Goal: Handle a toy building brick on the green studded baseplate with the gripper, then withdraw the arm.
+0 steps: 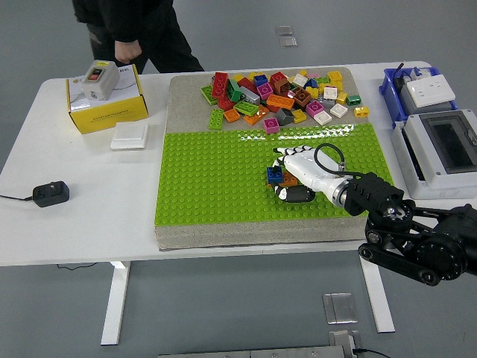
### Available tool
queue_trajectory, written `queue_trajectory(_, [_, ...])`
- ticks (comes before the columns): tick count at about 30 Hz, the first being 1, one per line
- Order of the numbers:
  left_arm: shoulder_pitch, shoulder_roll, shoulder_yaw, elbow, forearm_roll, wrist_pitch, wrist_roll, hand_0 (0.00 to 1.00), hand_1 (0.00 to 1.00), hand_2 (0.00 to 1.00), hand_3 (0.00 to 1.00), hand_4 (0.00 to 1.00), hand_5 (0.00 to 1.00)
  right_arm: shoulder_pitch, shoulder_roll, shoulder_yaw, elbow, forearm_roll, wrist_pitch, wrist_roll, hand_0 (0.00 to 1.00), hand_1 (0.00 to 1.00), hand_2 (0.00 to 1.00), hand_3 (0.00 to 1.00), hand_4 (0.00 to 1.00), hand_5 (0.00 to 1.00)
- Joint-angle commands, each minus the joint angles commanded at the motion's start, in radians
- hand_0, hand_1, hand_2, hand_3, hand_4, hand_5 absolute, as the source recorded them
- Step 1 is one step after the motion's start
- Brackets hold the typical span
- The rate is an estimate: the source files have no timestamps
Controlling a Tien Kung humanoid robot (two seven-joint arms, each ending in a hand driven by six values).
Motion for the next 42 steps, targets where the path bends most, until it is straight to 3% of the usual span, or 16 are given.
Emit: queue_trajectory(42, [0.000,0.000,0.014,0.000,-0.014,0.004,-0.002,0.648,0.612,0.546,0.655,0.387,0.496,-0.024,0.009,-0.010,-0.031,0.029,-0.021,0.020,0.913,0.931,0.973,0.707,0.494,0.609])
